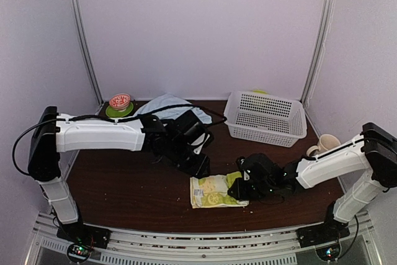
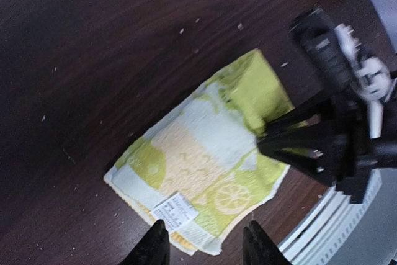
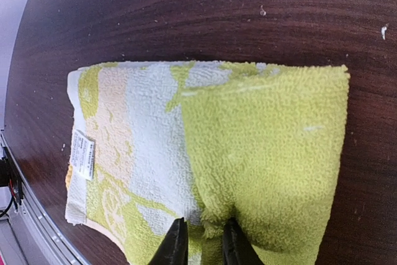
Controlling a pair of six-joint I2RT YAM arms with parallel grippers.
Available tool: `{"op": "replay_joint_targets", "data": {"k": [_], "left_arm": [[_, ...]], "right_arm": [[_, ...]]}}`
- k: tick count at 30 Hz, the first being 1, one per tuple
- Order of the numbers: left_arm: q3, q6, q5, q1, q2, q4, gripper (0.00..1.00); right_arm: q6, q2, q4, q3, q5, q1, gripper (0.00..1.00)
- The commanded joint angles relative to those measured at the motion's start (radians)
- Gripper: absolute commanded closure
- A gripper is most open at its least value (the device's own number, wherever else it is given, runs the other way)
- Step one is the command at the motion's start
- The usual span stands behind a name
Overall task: Roll the towels
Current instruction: Roll the towel from the center of the board.
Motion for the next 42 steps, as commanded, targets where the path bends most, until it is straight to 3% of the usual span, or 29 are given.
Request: {"op": "replay_joint_targets", "data": {"k": [1,10,19,36,42], "left_arm": [[0.068,0.008,0.065,-0.005,-0.009,0.056,0.6],[0.175,-0.031,0.168,-0.004,0.156,0.197,0.74],[0.27,-0.057,0.224,0.007,0.281,0.233,0.91],[0.273,-0.086,0.261,0.055,0.422,0.256,0.95],[0.247,-0.1,0.257,0.079,0.455,0.251,0.98]], "right_arm": [[0.001,0.017,0.03,-0.048,-0.009,0.006,0.78],[-0.003,0.009,0.136,-0.133,-0.022,0.006,0.72],[0.005,0.047,0.165,-0.135,-0.035,0.007,0.72],[-0.017,0.05,0.141,-0.108,-0.058,0.007,0.72],[-0.045,-0.042,0.027,-0.072,-0.068,0.006,0.55]]}}
